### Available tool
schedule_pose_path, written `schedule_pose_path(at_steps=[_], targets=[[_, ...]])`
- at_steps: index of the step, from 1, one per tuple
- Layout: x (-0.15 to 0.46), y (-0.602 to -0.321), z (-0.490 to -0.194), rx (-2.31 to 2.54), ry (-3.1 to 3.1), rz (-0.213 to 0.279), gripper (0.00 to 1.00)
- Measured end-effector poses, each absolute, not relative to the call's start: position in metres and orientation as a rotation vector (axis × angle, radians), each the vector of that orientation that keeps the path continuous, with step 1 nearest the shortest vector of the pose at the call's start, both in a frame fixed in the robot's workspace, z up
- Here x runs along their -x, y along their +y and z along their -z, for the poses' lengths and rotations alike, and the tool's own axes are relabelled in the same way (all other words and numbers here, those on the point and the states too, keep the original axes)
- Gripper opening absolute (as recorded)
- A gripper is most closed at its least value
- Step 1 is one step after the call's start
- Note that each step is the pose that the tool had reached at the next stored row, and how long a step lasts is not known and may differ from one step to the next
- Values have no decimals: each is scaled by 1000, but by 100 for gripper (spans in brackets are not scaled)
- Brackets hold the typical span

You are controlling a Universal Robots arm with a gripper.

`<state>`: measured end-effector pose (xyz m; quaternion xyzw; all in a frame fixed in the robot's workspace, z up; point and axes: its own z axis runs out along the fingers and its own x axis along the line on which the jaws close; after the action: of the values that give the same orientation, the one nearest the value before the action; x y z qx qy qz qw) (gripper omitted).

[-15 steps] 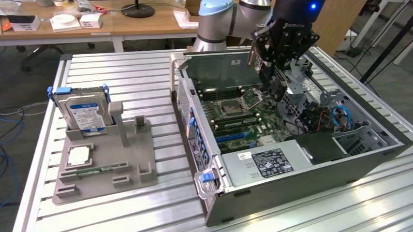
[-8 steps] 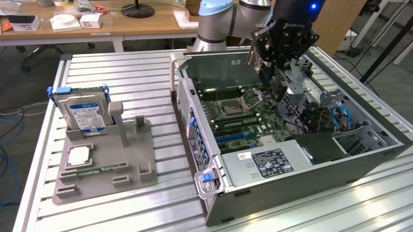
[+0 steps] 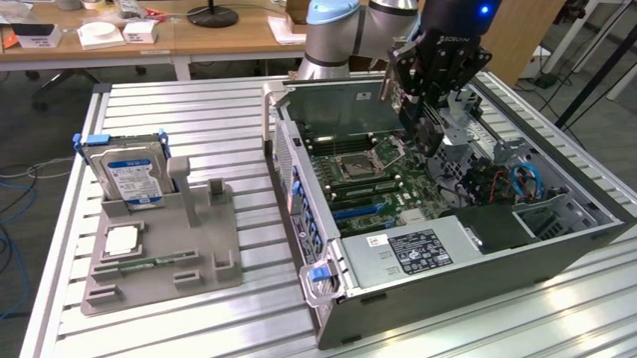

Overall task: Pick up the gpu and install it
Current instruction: 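Insert the gpu into the slot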

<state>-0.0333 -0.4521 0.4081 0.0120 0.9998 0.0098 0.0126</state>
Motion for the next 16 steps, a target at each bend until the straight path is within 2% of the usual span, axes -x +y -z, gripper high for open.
schedule_pose_path(at_steps=[16], targets=[[33, -452, -408, 34, 3117, -31, 26]])
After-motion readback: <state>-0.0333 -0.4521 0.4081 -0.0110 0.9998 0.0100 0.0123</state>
